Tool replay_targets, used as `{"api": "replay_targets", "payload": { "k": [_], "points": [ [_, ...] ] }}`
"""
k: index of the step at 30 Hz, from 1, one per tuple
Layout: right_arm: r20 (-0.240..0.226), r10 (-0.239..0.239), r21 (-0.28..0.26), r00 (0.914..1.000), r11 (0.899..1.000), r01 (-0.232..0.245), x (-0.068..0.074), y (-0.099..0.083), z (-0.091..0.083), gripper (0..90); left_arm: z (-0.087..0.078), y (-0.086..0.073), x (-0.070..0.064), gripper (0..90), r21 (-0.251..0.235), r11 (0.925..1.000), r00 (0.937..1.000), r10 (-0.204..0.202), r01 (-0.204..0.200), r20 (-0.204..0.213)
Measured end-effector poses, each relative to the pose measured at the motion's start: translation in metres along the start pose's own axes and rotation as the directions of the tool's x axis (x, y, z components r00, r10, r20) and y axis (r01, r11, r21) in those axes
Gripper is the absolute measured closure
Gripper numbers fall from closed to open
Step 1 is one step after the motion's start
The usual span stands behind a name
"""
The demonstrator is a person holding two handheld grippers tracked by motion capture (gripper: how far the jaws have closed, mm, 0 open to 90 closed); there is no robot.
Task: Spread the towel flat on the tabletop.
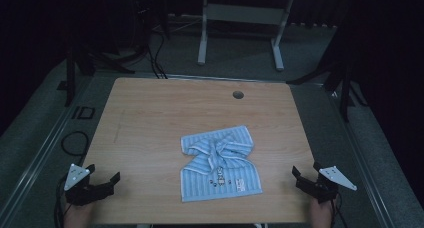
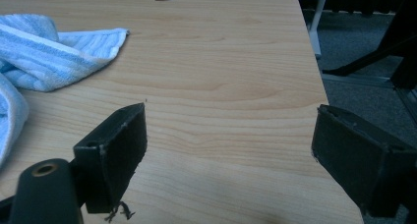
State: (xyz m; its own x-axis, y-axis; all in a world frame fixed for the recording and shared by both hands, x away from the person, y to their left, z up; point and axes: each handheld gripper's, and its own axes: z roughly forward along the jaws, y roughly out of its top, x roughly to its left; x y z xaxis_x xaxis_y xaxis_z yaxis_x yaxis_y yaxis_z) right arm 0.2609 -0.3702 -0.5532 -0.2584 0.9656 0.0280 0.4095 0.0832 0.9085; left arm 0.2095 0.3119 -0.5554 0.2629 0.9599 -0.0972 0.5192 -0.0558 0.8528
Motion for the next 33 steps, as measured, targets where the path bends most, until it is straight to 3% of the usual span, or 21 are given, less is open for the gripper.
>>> {"api": "replay_targets", "payload": {
  "k": [4,7,9,10,12,14,16,18,20,22,23,24,26,27,29,30,33],
  "points": [
    [-0.006,0.003,0.014,1.0000,1.000,-0.003,-0.001,0.001,0.001,13.4,0.002,0.001,0.000,2.3,0.018,0.9998,0.9999,-0.008,0.008,0.006],
    [-0.041,-0.010,0.035,0.9991,0.999,0.012,0.000,0.001,0.003,13.4,0.002,0.003,-0.002,2.3,0.025,0.9997,0.9999,0.003,-0.003,0.010],
    [-0.054,-0.025,0.054,0.9982,0.998,0.028,0.000,0.002,0.005,13.4,0.002,0.004,-0.004,2.3,0.025,0.9997,0.9998,0.004,-0.004,-0.018],
    [-0.071,-0.033,0.068,0.9969,0.997,0.038,0.001,0.003,0.007,13.3,0.003,0.005,-0.006,2.3,0.046,0.9989,0.9986,0.011,-0.009,-0.052],
    [-0.116,-0.061,0.102,0.9913,0.992,0.073,0.003,0.003,0.010,13.3,0.003,0.006,-0.007,2.3,0.068,0.9974,0.9992,0.027,-0.025,-0.030],
    [-0.178,-0.086,0.133,0.9802,0.985,0.111,0.006,0.006,0.011,13.6,0.003,0.007,-0.006,2.3,0.100,0.9948,0.9995,0.016,-0.018,0.028],
    [-0.222,-0.109,0.168,0.9688,0.974,0.148,0.009,0.011,0.012,13.7,0.003,0.009,-0.005,2.3,0.154,0.9877,0.9924,-0.042,0.023,0.116],
    [-0.263,-0.122,0.178,0.9570,0.969,0.173,0.010,0.016,0.011,13.7,0.003,0.012,-0.006,2.4,0.208,0.9781,0.9862,-0.036,0.002,0.161],
    [-0.304,-0.162,0.218,0.9388,0.948,0.234,0.012,0.021,0.010,13.7,0.003,0.015,-0.007,4.0,0.284,0.9579,0.9871,-0.006,-0.041,0.160],
    [-0.307,-0.216,0.280,0.9269,0.910,0.305,0.013,0.028,0.011,14.3,0.003,0.019,-0.007,4.7,0.360,0.9317,0.9877,-0.007,-0.050,0.156],
    [-0.331,-0.237,0.363,0.9134,0.862,0.355,0.014,0.034,0.012,14.2,0.003,0.022,-0.007,4.7,0.426,0.9022,0.9812,-0.020,-0.065,0.192],
    [-0.331,-0.237,0.363,0.9134,0.862,0.355,0.014,0.034,0.012,14.2,0.003,0.022,-0.007,4.7,0.426,0.9022,0.9812,-0.020,-0.065,0.192],
    [-0.368,-0.229,0.425,0.9012,0.821,0.382,0.013,0.040,0.015,14.2,0.002,0.023,-0.010,4.7,0.464,0.8784,0.9796,0.023,-0.115,0.200],
    [-0.373,-0.240,0.437,0.8962,0.806,0.398,0.014,0.042,0.015,14.2,0.002,0.024,-0.011,4.7,0.485,0.8643,0.9800,0.044,-0.135,0.194],
    [-0.380,-0.256,0.471,0.8889,0.773,0.424,0.013,0.047,0.016,14.2,0.001,0.026,-0.013,4.7,0.506,0.8468,0.9783,0.072,-0.162,0.194],
    [-0.392,-0.250,0.486,0.8852,0.761,0.430,0.012,0.049,0.016,14.2,0.000,0.027,-0.014,4.7,0.515,0.8399,0.9773,0.077,-0.170,0.198],
    [-0.412,-0.240,0.522,0.8788,0.729,0.444,0.010,0.056,0.016,14.3,-0.002,0.031,-0.015,4.7,0.550,0.8095,0.9732,0.109,-0.205,0.202]
  ]
}}
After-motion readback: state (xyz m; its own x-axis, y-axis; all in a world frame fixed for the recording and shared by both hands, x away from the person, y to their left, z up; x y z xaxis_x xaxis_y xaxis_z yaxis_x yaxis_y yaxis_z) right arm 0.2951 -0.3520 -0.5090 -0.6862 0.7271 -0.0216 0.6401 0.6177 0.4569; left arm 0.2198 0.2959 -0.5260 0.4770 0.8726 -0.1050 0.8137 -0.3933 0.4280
